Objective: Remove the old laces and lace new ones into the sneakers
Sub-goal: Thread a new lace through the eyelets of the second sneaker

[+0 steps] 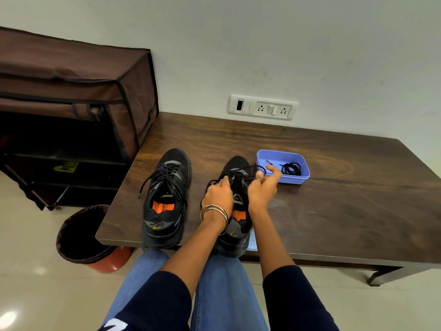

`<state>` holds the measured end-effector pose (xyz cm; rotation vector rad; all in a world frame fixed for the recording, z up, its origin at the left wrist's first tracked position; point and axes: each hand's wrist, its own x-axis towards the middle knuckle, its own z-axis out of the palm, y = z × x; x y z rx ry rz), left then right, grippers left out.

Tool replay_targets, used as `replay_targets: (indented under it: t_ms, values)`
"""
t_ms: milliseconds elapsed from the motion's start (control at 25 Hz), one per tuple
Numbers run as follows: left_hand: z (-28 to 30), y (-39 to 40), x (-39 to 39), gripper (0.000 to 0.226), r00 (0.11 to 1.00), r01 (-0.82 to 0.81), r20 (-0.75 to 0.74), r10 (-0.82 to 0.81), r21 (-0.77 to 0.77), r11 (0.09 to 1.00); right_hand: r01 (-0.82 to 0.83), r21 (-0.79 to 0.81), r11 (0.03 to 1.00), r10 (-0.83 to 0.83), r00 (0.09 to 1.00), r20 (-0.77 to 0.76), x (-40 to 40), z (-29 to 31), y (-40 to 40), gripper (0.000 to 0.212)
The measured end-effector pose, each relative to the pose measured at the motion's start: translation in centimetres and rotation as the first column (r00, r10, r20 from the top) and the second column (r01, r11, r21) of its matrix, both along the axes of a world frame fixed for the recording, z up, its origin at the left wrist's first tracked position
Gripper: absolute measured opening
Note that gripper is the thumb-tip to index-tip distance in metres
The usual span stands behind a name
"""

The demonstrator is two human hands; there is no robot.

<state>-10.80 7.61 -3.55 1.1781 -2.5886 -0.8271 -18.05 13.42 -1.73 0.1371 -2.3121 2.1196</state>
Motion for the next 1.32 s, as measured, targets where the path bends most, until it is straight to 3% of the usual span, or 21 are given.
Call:
replay_targets:
  t_ms: [120, 160, 240, 320, 360, 440, 520, 640, 720, 760, 800, 840, 880, 920, 960, 1040, 1080, 1120, 1200, 1280, 1320]
  values:
    - [0.3, 0.3, 0.3, 0.056, 0.997, 0.053, 0.055, -0.048, -0.096, 0.994, 0.286, -0.356, 0.890, -0.119, 0.898, 0.424, -0.9, 0.3, 0.5, 0.031]
    - [0.4, 0.4, 0.4, 0.058, 0.996, 0.065, 0.064, -0.058, -0.125, 0.990, 0.329, -0.289, 0.899, -0.186, 0.884, 0.429, -1.0, 0.5, 0.6, 0.032]
    - [0.6, 0.2, 0.4, 0.057, 0.997, 0.063, 0.056, -0.056, -0.112, 0.992, 0.329, 0.028, 0.944, -0.329, 0.935, 0.131, -0.7, 0.5, 1.1, 0.032]
    - [0.5, 0.2, 0.3, 0.054, 0.997, 0.061, 0.044, -0.057, -0.099, 0.993, 0.203, 0.268, 0.942, -0.121, 0.949, -0.292, 0.0, 0.8, 1.1, 0.021]
    - [0.5, 0.2, 0.3, 0.053, 0.997, 0.067, 0.052, -0.062, -0.094, 0.993, 0.076, 0.421, 0.904, 0.095, 0.924, -0.370, 0.1, 1.1, 0.8, 0.015]
    - [0.3, 0.2, 0.3, 0.051, 0.996, 0.073, 0.057, -0.069, -0.088, 0.993, -0.111, 0.775, 0.622, 0.471, 0.844, -0.257, 0.2, 1.6, 0.1, 0.017]
    - [0.2, 0.2, 0.3, 0.050, 0.995, 0.082, 0.059, -0.077, -0.089, 0.993, -0.082, 0.935, 0.346, 0.577, 0.804, -0.143, 0.5, 2.1, -0.5, 0.021]
    - [0.1, 0.0, 0.3, 0.050, 0.997, 0.072, 0.045, -0.069, -0.072, 0.995, 0.023, 0.967, 0.253, 0.589, 0.789, -0.173, 0.8, 2.3, -0.8, 0.018]
    - [0.1, 0.0, 0.4, 0.050, 0.998, 0.058, 0.040, -0.056, -0.053, 0.997, -0.054, 0.935, 0.349, 0.560, 0.813, -0.162, 0.6, 2.2, -0.4, 0.014]
    - [0.1, 0.1, 0.4, 0.050, 0.998, 0.049, 0.038, -0.047, -0.051, 0.997, -0.148, 0.844, 0.515, 0.494, 0.856, -0.152, 0.4, 2.1, 0.0, 0.012]
    - [0.1, 0.2, 0.4, 0.050, 0.999, 0.044, 0.033, -0.042, -0.059, 0.997, -0.259, 0.608, 0.751, 0.395, 0.914, -0.099, 0.5, 2.0, 0.3, 0.013]
    - [0.3, 0.2, 0.4, 0.050, 0.999, 0.044, 0.025, -0.043, -0.070, 0.997, -0.283, 0.219, 0.934, 0.293, 0.956, -0.017, 0.7, 2.2, 0.7, 0.016]
    - [0.3, 0.2, 0.4, 0.050, 0.999, 0.044, 0.013, -0.043, -0.072, 0.996, -0.183, -0.136, 0.974, 0.196, 0.976, 0.090, 1.1, 2.3, 1.3, 0.018]
    - [0.3, 0.2, 0.4, 0.049, 0.999, 0.040, 0.002, -0.040, -0.065, 0.997, -0.045, -0.314, 0.948, 0.102, 0.981, 0.166, 1.2, 2.4, 1.7, 0.019]
    - [0.3, 0.3, 0.4, 0.049, 0.999, 0.035, -0.003, -0.035, -0.063, 0.997, 0.059, -0.294, 0.954, -0.002, 0.982, 0.189, 1.3, 2.8, 1.8, 0.017]
    - [0.3, 0.4, 0.4, 0.049, 0.999, 0.045, -0.001, -0.046, -0.073, 0.996, 0.185, 0.151, 0.971, -0.189, 0.982, 0.008, 1.4, 3.5, 1.3, 0.021]
    - [0.3, 0.3, 0.4, 0.049, 0.999, 0.054, 0.001, -0.054, -0.071, 0.996, 0.197, 0.388, 0.900, -0.146, 0.977, -0.156, 1.3, 3.7, 1.1, 0.031]
    - [0.2, 0.3, 0.3, 0.049, 0.998, 0.059, 0.001, -0.059, -0.068, 0.996, 0.145, 0.556, 0.818, 0.017, 0.961, -0.276, 1.2, 4.1, 0.7, 0.036]
    - [0.3, 0.2, 0.3, 0.047, 0.998, 0.054, -0.006, -0.055, -0.065, 0.996, 0.004, 0.835, 0.550, 0.410, 0.870, -0.274, 1.3, 4.2, -0.3, 0.029]
    - [0.4, 0.1, 0.4, 0.046, 0.999, 0.053, -0.007, -0.054, -0.059, 0.997, 0.007, 0.960, 0.279, 0.589, 0.789, -0.176, 1.4, 3.1, -0.8, 0.019]
    - [0.3, 0.1, 0.5, 0.046, 0.999, 0.054, -0.001, -0.054, -0.058, 0.997, 0.017, 0.970, 0.244, 0.598, 0.784, -0.164, 1.4, 2.6, -0.9, 0.016]
